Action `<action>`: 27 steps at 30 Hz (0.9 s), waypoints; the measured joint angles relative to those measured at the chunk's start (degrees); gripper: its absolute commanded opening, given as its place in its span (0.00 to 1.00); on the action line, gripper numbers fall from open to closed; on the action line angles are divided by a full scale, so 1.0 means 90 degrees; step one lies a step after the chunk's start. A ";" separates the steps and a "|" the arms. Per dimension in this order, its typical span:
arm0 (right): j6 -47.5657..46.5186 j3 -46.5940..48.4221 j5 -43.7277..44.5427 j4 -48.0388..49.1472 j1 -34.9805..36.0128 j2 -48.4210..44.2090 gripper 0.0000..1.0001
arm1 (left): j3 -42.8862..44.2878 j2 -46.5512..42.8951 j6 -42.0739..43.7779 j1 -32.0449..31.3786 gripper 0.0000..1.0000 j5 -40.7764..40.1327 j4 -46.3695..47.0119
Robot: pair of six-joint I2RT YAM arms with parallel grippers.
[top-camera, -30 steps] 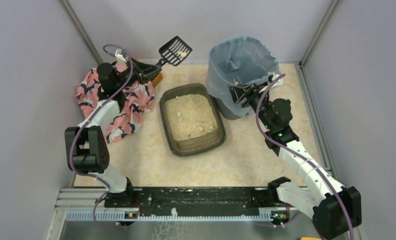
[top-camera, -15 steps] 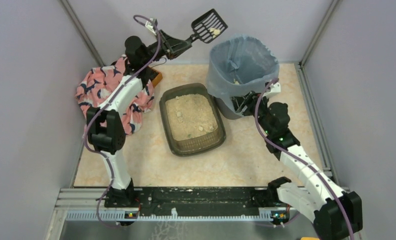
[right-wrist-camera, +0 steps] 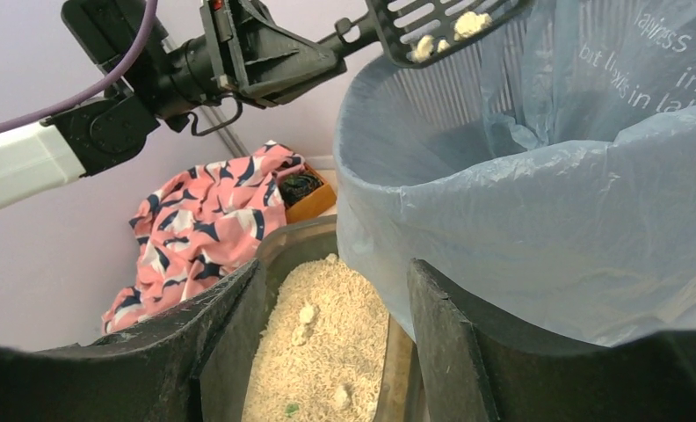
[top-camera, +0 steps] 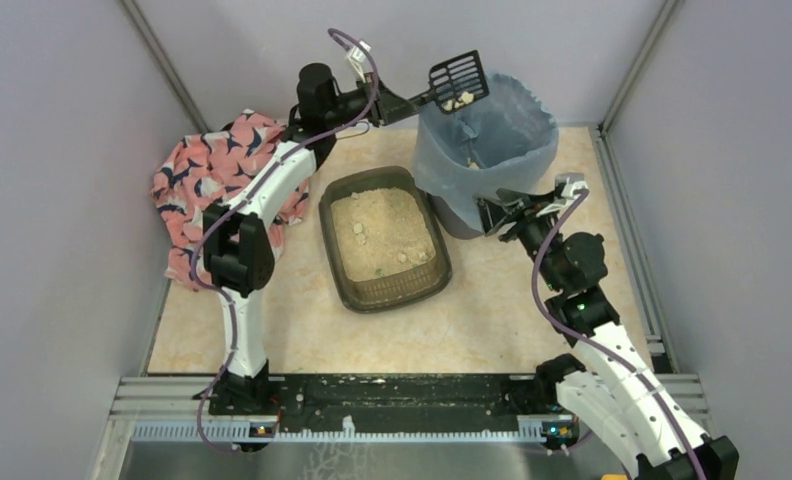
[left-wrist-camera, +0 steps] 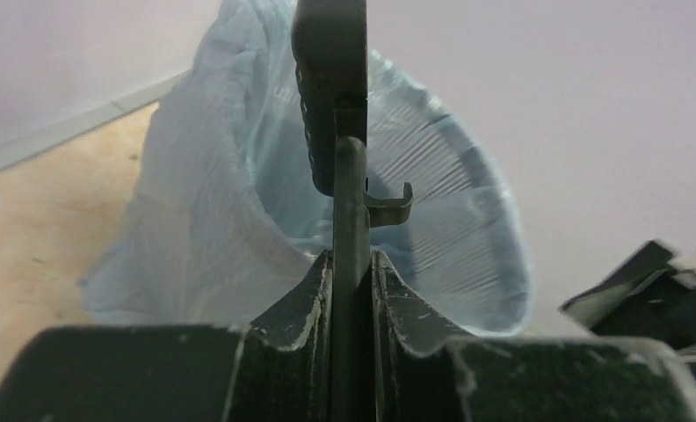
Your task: Clean the litter box
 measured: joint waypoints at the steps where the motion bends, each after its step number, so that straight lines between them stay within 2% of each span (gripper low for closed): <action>1: -0.0012 0.0000 -0.0010 0.0015 0.0000 0.0007 0.61 | -0.0044 -0.0022 0.0340 -0.0056 0.00 -0.0066 -0.0063; 7: -0.0049 -0.0017 -0.0100 0.0090 0.0000 0.0172 0.62 | -0.0532 -0.0551 0.2526 -0.0539 0.00 -0.0942 -0.0644; 14: -0.0046 -0.0049 -0.0299 0.0231 0.0000 0.0525 0.62 | -0.1027 -0.1481 0.5331 -0.1700 0.00 -0.2176 -0.0882; 17: -0.0046 -0.0049 -0.0362 0.0233 0.0000 0.0607 0.63 | -0.1076 -0.1634 0.5960 -0.2021 0.00 -0.2312 -0.0877; 20: -0.0046 -0.0049 -0.0396 0.0255 0.0000 0.0607 0.63 | -0.1086 -0.1651 0.6324 -0.2013 0.00 -0.2501 -0.0874; 27: -0.0046 -0.0049 -0.0430 0.0316 0.0000 0.0607 0.63 | -0.1073 -0.1479 0.6557 -0.1885 0.00 -0.3004 -0.0986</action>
